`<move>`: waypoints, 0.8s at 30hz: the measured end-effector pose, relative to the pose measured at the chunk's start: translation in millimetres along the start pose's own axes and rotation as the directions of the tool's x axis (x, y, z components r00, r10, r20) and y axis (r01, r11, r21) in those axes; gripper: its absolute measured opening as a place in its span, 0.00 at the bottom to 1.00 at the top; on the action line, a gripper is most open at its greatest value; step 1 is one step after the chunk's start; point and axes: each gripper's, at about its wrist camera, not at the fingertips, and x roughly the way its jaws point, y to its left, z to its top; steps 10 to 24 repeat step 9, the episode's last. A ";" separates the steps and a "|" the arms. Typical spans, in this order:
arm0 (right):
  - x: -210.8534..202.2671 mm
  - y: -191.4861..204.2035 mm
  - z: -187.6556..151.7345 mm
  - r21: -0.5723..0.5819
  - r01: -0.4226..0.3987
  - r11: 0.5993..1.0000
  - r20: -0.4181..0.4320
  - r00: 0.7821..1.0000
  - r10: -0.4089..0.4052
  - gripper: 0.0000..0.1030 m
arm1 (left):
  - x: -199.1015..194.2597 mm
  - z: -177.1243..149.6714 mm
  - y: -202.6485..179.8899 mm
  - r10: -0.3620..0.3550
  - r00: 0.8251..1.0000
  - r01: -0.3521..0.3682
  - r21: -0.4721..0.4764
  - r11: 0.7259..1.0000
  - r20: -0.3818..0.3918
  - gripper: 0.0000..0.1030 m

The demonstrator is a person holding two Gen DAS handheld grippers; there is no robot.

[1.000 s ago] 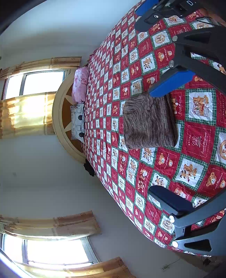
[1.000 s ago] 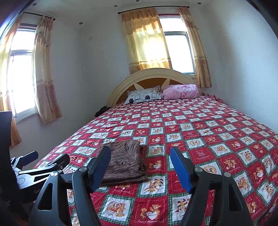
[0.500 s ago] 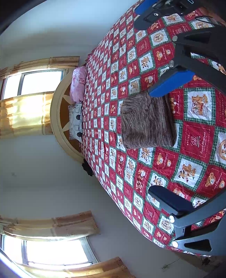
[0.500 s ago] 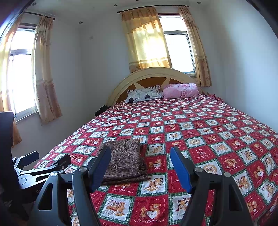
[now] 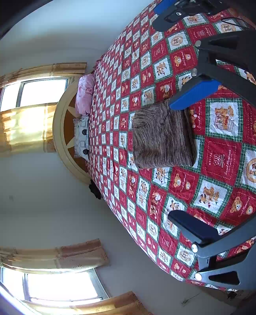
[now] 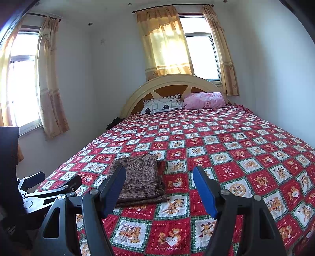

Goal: Fold small clothes

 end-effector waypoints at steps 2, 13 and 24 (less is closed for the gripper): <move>0.5 -0.4 -1.0 0.002 0.000 1.000 -0.003 1.000 0.000 0.69 | 0.7 -0.8 1.4 -0.005 1.000 0.005 -0.007 1.000 0.004 1.00; 2.4 -3.7 -3.1 0.012 0.009 1.000 -0.006 1.000 -0.009 0.69 | 11.0 -1.3 7.5 0.018 1.000 -0.018 -0.013 1.000 -0.024 1.00; 2.4 -3.7 -3.1 0.012 0.009 1.000 -0.006 1.000 -0.009 0.69 | 11.0 -1.3 7.5 0.018 1.000 -0.018 -0.013 1.000 -0.024 1.00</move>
